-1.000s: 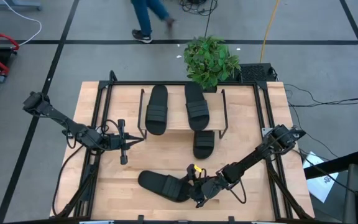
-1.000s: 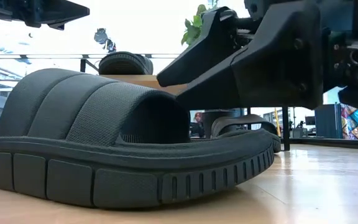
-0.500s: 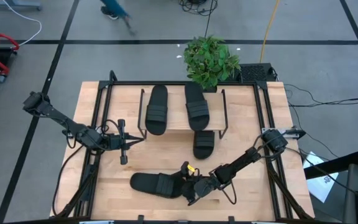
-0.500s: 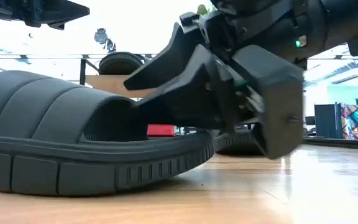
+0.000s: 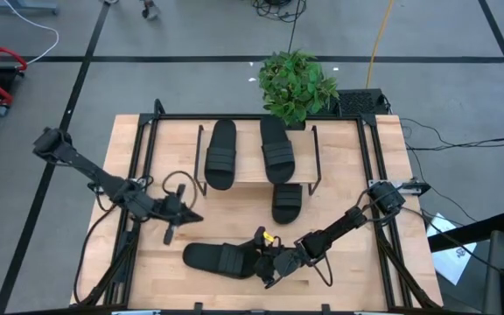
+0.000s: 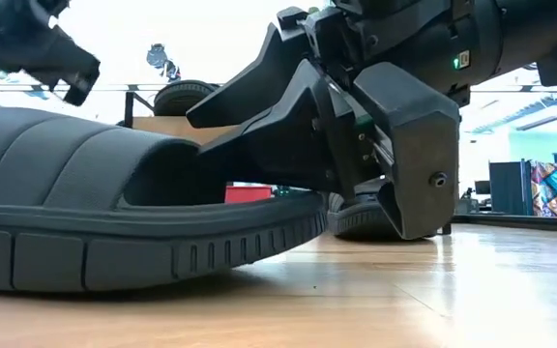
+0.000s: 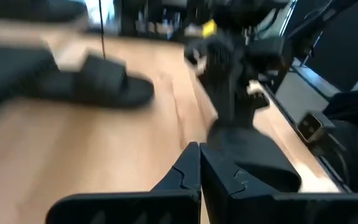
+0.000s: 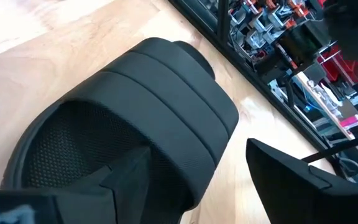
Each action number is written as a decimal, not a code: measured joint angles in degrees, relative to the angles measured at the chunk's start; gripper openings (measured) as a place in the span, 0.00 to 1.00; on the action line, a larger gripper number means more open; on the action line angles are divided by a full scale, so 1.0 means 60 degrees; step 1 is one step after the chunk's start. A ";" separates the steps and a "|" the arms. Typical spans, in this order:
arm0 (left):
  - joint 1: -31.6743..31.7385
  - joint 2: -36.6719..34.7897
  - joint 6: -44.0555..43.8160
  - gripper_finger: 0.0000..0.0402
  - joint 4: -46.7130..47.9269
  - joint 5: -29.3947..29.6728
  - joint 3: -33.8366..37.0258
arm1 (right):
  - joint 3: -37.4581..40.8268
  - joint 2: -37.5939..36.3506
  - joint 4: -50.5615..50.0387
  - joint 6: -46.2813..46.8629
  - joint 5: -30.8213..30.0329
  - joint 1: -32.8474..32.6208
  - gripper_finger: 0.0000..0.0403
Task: Pick and place slides into the shelf
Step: Put the black slide under the shelf
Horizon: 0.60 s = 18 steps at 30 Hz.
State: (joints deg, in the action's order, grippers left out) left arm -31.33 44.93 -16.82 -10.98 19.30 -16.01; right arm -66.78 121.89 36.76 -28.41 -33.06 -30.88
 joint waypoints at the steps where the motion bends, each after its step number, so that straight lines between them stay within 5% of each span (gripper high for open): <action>1: -0.0092 0.0308 -0.0341 0.00 -0.0020 0.0002 0.0000 | 0.0000 0.0000 0.0040 -0.0046 0.0003 0.0005 0.61; 18: -0.0944 0.5296 -0.2133 0.00 -0.2458 -0.0306 -0.0616 | 0.0004 -0.0029 0.0330 -0.0176 0.0037 0.0158 0.61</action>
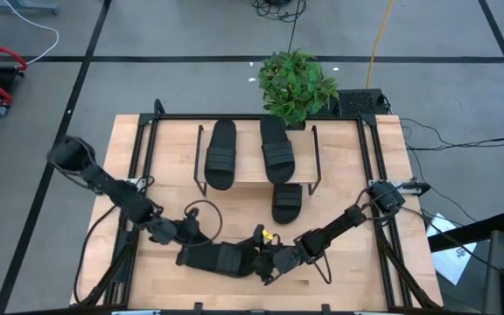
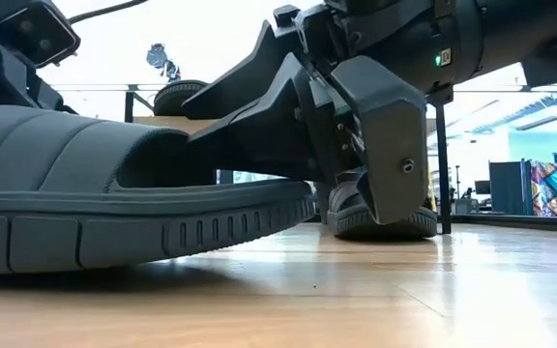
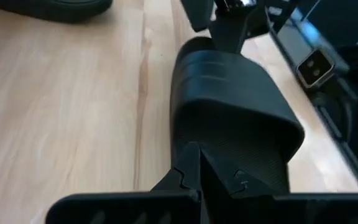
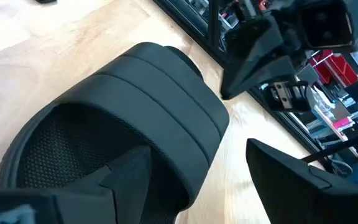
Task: Pick and place slides into the shelf
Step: Put the black slide under the shelf
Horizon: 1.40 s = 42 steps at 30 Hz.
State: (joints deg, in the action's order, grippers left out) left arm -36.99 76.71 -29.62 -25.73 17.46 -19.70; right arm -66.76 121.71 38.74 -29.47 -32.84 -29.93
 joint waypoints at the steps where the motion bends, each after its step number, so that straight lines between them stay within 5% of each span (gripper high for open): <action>1: -0.0004 0.0135 0.0135 0.00 0.0014 0.0026 -0.0092 | 0.0000 0.0000 -0.0026 0.0017 0.0026 0.0014 0.61; 6: -0.0004 0.0226 0.1106 0.00 0.0001 0.0275 -0.0410 | 0.0000 -0.0004 -0.0114 0.0036 0.0695 0.0043 0.61; 18: -0.0007 0.0725 -0.0263 0.00 0.0213 -0.0410 -0.0515 | 0.0000 -0.0007 -0.0218 0.0283 0.0738 0.0377 0.61; 36: 0.0617 0.2484 0.0582 0.00 0.1992 -0.1203 -0.2973 | 0.0004 -0.0011 -0.0170 0.0506 0.1738 0.0615 0.61; 42: 0.0779 0.2534 0.0626 0.00 0.2002 -0.1312 -0.3031 | 0.0004 -0.0011 -0.0374 0.0682 0.1796 0.0695 0.46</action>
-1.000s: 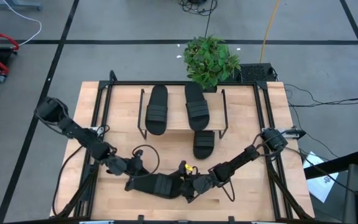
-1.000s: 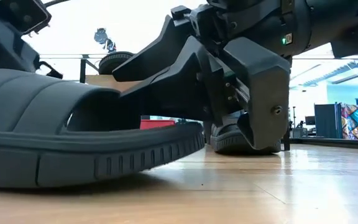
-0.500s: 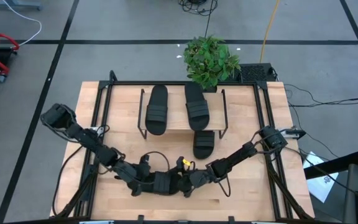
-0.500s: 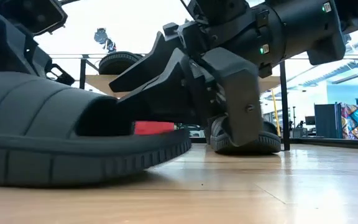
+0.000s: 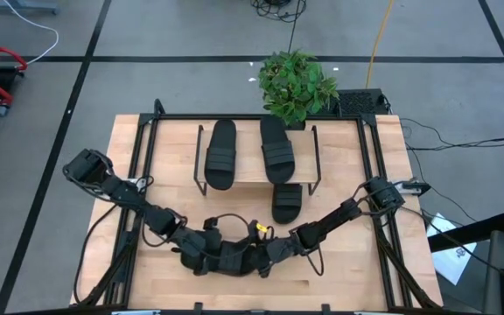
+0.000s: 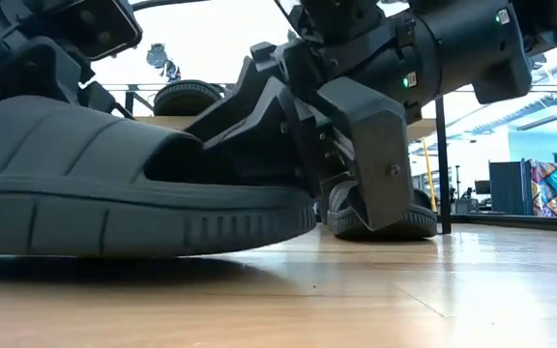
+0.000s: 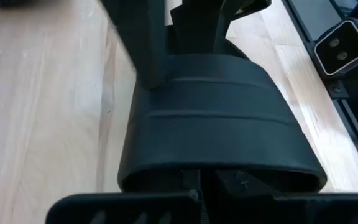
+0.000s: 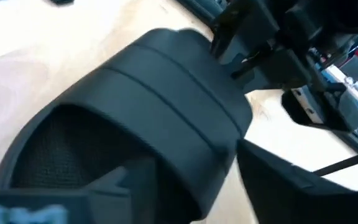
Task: Pick and place slides into the shelf
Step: Put the black slide under the shelf
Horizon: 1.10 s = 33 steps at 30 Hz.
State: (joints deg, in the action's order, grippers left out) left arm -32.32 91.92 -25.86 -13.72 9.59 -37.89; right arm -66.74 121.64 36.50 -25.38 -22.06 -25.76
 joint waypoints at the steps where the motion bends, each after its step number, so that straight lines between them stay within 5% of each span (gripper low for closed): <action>1: 0.0001 0.0001 -0.0016 0.00 0.0010 -0.0008 0.0000 | 0.0000 0.0000 -0.0048 0.0002 0.0000 -0.0004 0.40; 5: 0.0001 0.0001 -0.0019 0.00 0.0119 -0.0208 0.0000 | -0.0004 -0.0016 -0.0076 -0.0173 -0.0101 -0.0018 0.09; 7: 0.0001 -0.0025 -0.0001 0.00 0.0262 -0.0445 -0.0004 | -0.0004 -0.0029 -0.0080 -0.0353 -0.0224 -0.0058 0.04; 16: -0.0174 -0.1530 0.0293 0.03 0.2327 -0.0514 -0.0022 | -0.0012 -0.0610 -0.1925 -0.0340 -0.1941 -0.0559 0.01; 26: -0.0796 -0.3877 0.0553 0.03 0.4023 0.2066 -0.0022 | -0.0173 -0.1826 -0.4950 0.0687 -0.6166 -0.1520 0.01; 33: -0.0950 -0.4153 0.0779 0.03 0.4102 0.2418 -0.0020 | -0.1049 -0.1699 -0.7954 0.3178 -0.6339 -0.1665 0.00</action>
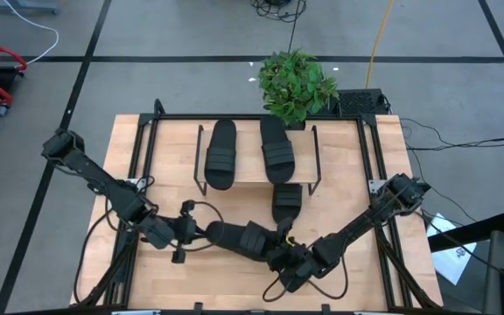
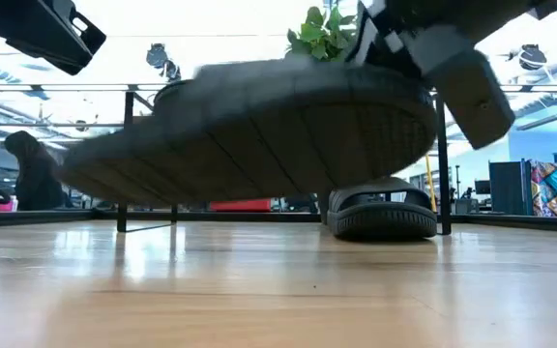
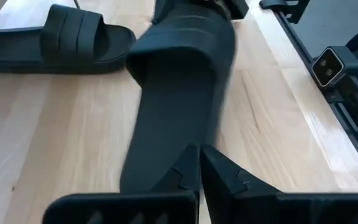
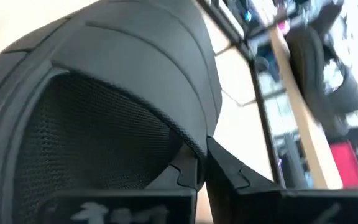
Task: Pick and place slides into the shelf
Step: Put the black slide under the shelf
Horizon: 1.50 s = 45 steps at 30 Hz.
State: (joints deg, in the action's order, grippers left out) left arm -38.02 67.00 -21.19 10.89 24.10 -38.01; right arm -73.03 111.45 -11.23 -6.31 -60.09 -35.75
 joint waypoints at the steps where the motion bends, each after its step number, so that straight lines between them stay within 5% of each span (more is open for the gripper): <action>1: 0.0000 0.0001 0.0000 0.03 0.0010 0.0000 0.0006 | -0.0066 0.0002 -0.0392 0.0441 -0.0077 0.0004 0.00; 22: 0.0000 0.0008 0.0027 0.03 0.0026 0.0240 0.0013 | -0.0361 0.0002 -0.3179 0.5741 0.0280 0.1055 0.00; 27: 0.0000 0.0012 0.0029 0.03 0.0030 0.0244 0.0013 | -0.0361 0.0002 -0.3187 0.5945 0.0408 0.1413 0.00; 32: -0.0004 0.0012 0.0033 0.03 0.0026 0.0244 0.0017 | -0.0365 0.0078 -0.3087 0.5975 0.1821 0.1810 0.00; 45: 0.0000 0.0016 0.0046 0.03 0.0022 0.0244 0.0020 | -0.0361 0.0315 -0.3051 0.5364 0.2602 0.1716 0.01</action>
State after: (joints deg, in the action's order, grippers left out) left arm -38.02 67.09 -20.91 11.03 25.56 -37.89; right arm -75.20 113.34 -29.53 25.87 -44.48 -25.45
